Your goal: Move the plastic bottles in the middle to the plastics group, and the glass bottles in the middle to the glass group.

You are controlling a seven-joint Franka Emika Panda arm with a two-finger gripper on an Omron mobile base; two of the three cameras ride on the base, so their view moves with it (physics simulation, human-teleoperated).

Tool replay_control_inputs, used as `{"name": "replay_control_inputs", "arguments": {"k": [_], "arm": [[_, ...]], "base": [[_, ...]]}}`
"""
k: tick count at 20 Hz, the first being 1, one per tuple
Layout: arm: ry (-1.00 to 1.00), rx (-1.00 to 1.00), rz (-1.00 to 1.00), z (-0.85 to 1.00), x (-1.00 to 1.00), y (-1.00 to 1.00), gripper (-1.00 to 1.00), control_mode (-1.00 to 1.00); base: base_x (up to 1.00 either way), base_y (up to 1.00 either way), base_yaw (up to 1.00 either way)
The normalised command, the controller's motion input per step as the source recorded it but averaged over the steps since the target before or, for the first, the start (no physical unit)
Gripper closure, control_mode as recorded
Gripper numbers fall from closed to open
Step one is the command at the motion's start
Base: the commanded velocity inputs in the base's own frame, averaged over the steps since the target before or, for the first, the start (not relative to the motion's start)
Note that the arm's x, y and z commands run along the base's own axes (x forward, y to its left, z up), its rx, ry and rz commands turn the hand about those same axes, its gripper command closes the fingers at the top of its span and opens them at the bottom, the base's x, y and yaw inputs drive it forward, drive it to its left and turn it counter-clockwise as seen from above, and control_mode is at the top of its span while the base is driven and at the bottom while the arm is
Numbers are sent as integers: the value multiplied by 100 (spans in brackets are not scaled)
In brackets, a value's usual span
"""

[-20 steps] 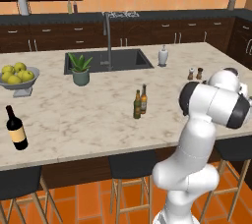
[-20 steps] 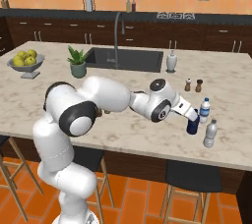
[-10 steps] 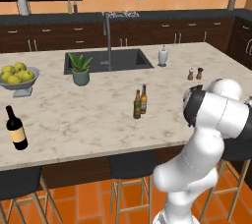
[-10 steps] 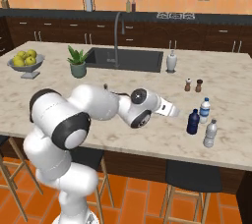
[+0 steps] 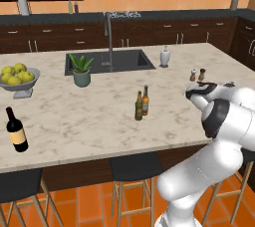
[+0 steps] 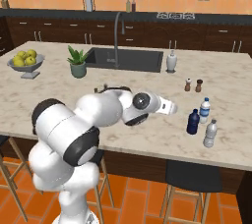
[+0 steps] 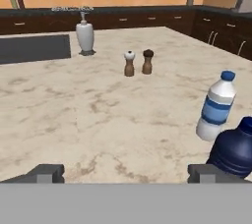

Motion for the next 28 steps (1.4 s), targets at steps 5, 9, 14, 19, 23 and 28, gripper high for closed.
{"name": "replay_control_inputs", "arguments": {"k": [5,9,14,19,23,28], "arm": [[11,2,30,68,-7,48,-100,-100],[18,0,22,91,0,64,-100,-100],[21,-3,18,100,5,50,-100,-100],[29,0,9,100,6,35,-100,-100],[14,-1,13,1,-41,70,-100,-100],[4,-15,13,-6,-19,99,-100,-100]], "base": [[0,0,0],[0,0,0],[0,0,0],[0,0,0],[0,0,0],[0,0,0]]}}
